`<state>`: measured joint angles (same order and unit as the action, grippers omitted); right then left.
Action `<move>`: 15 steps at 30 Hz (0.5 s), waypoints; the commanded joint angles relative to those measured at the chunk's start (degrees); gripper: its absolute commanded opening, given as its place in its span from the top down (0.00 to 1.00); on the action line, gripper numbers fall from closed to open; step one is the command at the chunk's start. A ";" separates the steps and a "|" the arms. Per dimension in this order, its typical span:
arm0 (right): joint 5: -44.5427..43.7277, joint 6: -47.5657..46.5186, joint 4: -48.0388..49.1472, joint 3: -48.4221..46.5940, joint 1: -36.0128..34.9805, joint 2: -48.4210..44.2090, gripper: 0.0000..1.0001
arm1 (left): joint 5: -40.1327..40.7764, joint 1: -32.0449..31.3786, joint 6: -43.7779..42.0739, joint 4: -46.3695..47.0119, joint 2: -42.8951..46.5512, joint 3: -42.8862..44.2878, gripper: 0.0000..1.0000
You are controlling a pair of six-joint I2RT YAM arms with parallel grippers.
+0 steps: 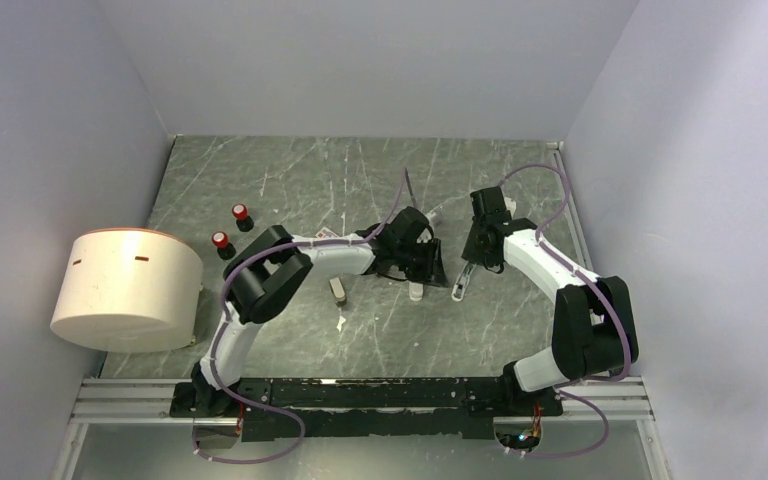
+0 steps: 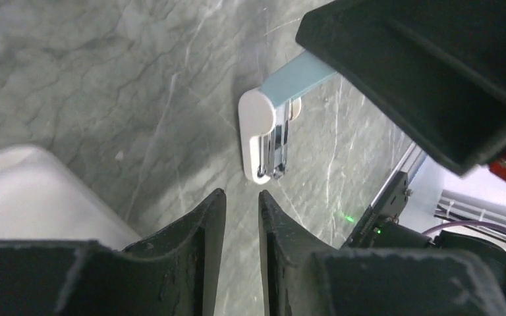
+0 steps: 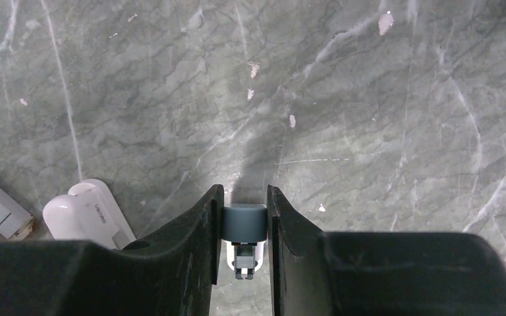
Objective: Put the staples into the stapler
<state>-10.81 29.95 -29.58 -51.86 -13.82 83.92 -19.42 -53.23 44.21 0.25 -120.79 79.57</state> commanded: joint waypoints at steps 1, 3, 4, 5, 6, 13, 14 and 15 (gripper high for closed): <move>1.79 -0.01 2.22 0.18 0.20 -0.72 0.78 | -1.65 -0.98 -4.13 -2.74 -3.54 6.04 0.69; 2.14 -0.07 2.44 0.09 0.20 -0.39 0.78 | -0.93 -1.21 -5.44 -5.06 -5.26 7.96 0.70; 2.20 -0.15 2.47 0.01 0.20 -0.20 0.78 | -0.66 -1.23 -5.79 -5.73 -5.88 8.41 0.70; 2.31 -0.07 2.45 -0.08 0.16 -0.02 0.78 | -0.36 -1.26 -5.89 -6.19 -6.40 8.56 0.70; 2.33 -0.04 2.54 -0.16 0.18 0.06 0.78 | -0.06 -1.25 -6.00 -6.26 -6.73 8.59 0.70; 2.98 0.04 2.70 -0.83 0.16 0.63 0.78 | 0.86 -1.26 -6.08 -7.05 -7.93 7.89 0.76; 2.94 0.04 2.66 -0.87 0.20 0.71 0.78 | 0.72 -1.26 -6.21 -6.96 -7.90 7.81 0.76; 2.90 0.02 2.65 -0.95 0.18 0.68 0.78 | 0.17 -1.22 -6.38 -6.78 -8.11 7.84 0.76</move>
<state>-8.29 29.93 -27.83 -51.88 -13.82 84.27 -19.97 -54.24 39.83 -3.27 -127.50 87.64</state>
